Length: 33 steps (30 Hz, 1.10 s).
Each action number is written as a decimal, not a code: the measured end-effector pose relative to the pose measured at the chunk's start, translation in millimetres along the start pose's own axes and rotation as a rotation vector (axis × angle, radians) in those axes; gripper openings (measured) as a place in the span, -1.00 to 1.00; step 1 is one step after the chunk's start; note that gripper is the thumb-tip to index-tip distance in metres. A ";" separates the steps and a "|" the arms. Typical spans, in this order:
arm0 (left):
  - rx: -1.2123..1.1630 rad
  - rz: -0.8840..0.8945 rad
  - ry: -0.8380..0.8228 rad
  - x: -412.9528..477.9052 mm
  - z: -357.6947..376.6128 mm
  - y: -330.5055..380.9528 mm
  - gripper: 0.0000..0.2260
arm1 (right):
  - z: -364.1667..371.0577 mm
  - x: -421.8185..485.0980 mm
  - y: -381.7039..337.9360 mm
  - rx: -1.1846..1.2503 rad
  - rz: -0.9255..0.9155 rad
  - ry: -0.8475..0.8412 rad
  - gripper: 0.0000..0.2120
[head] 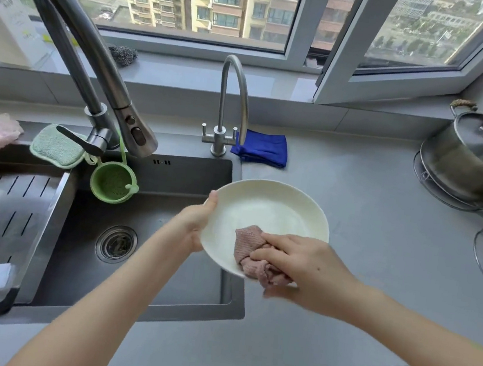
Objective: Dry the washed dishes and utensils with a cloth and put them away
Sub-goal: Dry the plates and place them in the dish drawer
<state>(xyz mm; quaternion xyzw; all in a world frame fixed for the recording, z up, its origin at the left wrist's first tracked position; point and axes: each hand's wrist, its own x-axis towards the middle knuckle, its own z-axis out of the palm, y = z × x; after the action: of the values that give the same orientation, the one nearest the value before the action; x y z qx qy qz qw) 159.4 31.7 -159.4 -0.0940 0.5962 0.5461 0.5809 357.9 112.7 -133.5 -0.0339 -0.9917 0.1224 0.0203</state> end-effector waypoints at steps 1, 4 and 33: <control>0.029 -0.063 -0.024 0.1 2.9 1.1 -0.57 | -3.7 2.1 5.9 0.031 -0.012 -0.010 -0.64; 0.092 -0.159 -0.098 4.4 6.2 13.3 -0.61 | -19.3 7.0 22.1 0.147 0.072 0.060 -0.67; 0.493 0.590 -0.534 -38.4 70.3 40.1 -0.87 | -26.6 32.3 28.2 0.230 0.481 0.706 -0.34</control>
<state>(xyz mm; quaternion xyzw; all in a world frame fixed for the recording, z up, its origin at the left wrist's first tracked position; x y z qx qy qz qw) 182.7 80.6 -88.0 0.3642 0.5390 0.5350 0.5391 328.8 148.7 -113.6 -0.3010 -0.8678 0.2143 0.3323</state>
